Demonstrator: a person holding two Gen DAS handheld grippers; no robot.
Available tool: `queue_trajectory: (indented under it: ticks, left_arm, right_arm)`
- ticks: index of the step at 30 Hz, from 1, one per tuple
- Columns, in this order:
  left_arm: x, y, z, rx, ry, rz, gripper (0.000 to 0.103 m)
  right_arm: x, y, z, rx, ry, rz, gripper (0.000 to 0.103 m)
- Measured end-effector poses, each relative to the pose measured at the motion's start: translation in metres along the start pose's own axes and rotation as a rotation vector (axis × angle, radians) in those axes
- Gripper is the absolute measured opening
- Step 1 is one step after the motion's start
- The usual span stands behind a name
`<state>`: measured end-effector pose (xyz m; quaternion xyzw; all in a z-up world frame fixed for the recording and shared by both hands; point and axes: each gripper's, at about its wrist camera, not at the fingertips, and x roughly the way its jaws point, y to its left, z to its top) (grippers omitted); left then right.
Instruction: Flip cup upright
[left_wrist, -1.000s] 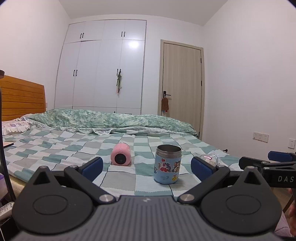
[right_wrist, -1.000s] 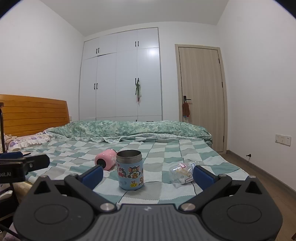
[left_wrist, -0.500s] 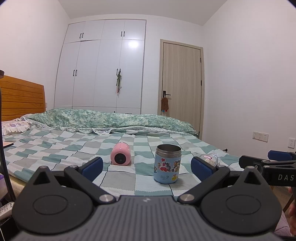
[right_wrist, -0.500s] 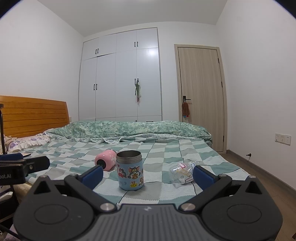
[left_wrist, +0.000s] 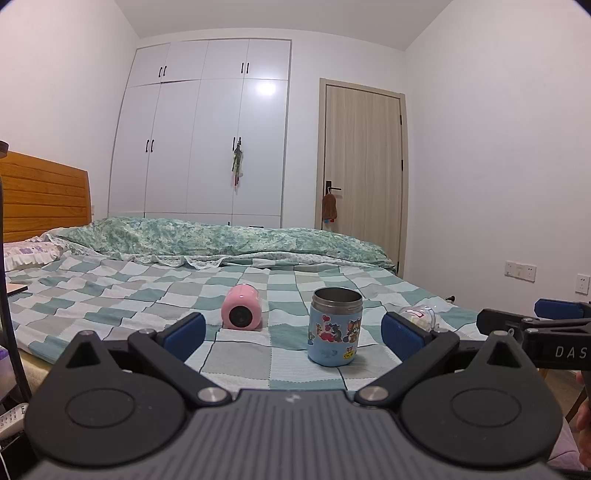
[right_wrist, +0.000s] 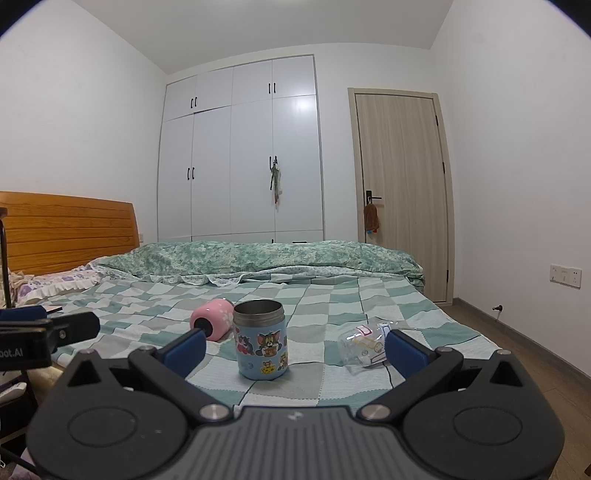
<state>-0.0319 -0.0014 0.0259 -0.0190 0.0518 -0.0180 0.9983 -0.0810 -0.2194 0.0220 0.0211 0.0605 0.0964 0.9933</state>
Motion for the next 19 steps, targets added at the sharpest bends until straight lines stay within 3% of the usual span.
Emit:
queue_trajectory:
  ticks: [19]
  left_arm:
    - [0.0011, 0.0040, -0.0016, 0.006, 0.007, -0.002, 0.103]
  right_arm:
    - [0.0002, 0.0013, -0.0002, 0.001, 0.003, 0.001, 0.103]
